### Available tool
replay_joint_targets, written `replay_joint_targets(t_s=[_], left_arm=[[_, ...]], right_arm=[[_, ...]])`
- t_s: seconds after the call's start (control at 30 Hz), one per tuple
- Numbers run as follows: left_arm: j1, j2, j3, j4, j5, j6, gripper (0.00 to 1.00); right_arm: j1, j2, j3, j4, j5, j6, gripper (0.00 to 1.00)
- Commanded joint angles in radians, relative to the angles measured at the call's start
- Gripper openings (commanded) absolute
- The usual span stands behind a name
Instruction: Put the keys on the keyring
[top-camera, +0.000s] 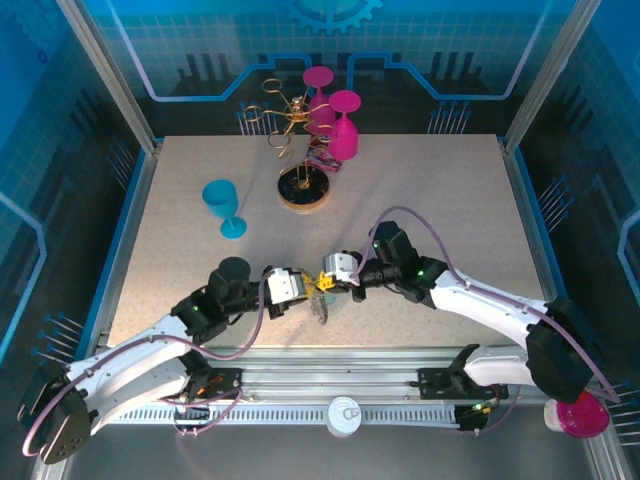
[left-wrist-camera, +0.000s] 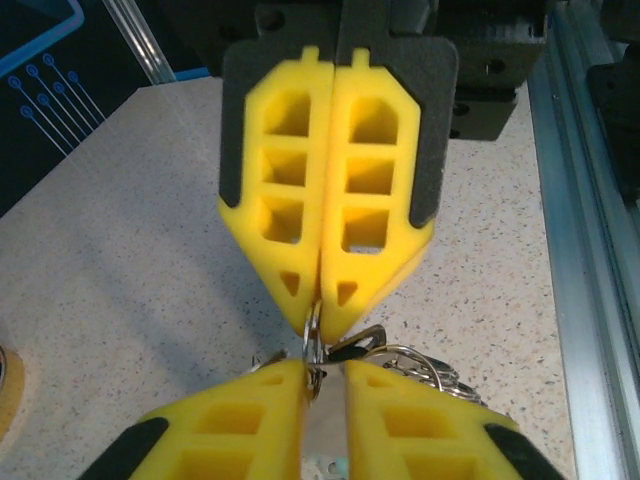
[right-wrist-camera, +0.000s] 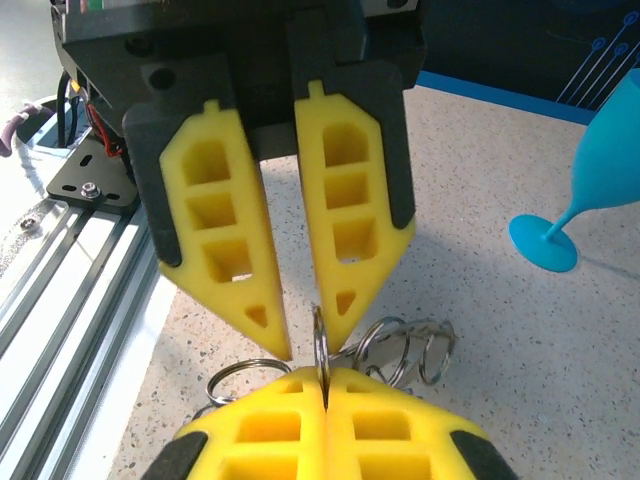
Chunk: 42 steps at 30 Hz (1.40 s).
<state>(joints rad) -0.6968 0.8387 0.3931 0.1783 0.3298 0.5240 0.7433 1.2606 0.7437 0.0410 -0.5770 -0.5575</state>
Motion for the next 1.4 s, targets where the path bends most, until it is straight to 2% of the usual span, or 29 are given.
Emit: replay_joint_targets(t_s=[0.0, 0.2, 0.33, 0.47, 0.6, 0.7, 0.77, 1.03, 1.2, 1.37], left_arm=[[-0.003, 0.007, 0.051, -0.059, -0.001, 0.029, 0.18], [-0.004, 0.022, 0.082, -0.099, -0.01, 0.063, 0.06], [-0.003, 0.027, 0.09, -0.098, -0.006, 0.067, 0.06], [-0.003, 0.027, 0.087, -0.082, 0.001, 0.059, 0.0], [-0.003, 0.017, 0.061, -0.03, 0.02, 0.041, 0.0], [-0.004, 0.012, 0.047, -0.01, 0.036, 0.034, 0.0], [-0.003, 0.011, 0.043, -0.007, 0.047, 0.031, 0.0], [-0.003, 0.011, 0.037, 0.001, 0.06, 0.021, 0.0], [-0.003, 0.01, 0.035, 0.008, 0.063, 0.019, 0.0], [-0.002, 0.01, 0.035, 0.01, 0.07, 0.017, 0.0]], right_arm=[[0.03, 0.005, 0.101, -0.151, 0.024, -0.069, 0.0], [0.087, 0.054, 0.234, -0.378, 0.156, -0.147, 0.0], [0.1, 0.057, 0.254, -0.393, 0.142, -0.148, 0.0], [0.084, 0.024, 0.203, -0.271, 0.062, -0.071, 0.02], [-0.019, -0.045, 0.002, 0.11, -0.089, 0.162, 0.24], [-0.063, -0.055, -0.107, 0.337, -0.137, 0.254, 0.26], [-0.065, -0.048, -0.144, 0.418, -0.151, 0.279, 0.28], [-0.063, 0.003, -0.141, 0.432, -0.203, 0.278, 0.28], [-0.052, 0.022, -0.13, 0.396, -0.201, 0.248, 0.24], [-0.043, 0.031, -0.124, 0.354, -0.164, 0.2, 0.25]])
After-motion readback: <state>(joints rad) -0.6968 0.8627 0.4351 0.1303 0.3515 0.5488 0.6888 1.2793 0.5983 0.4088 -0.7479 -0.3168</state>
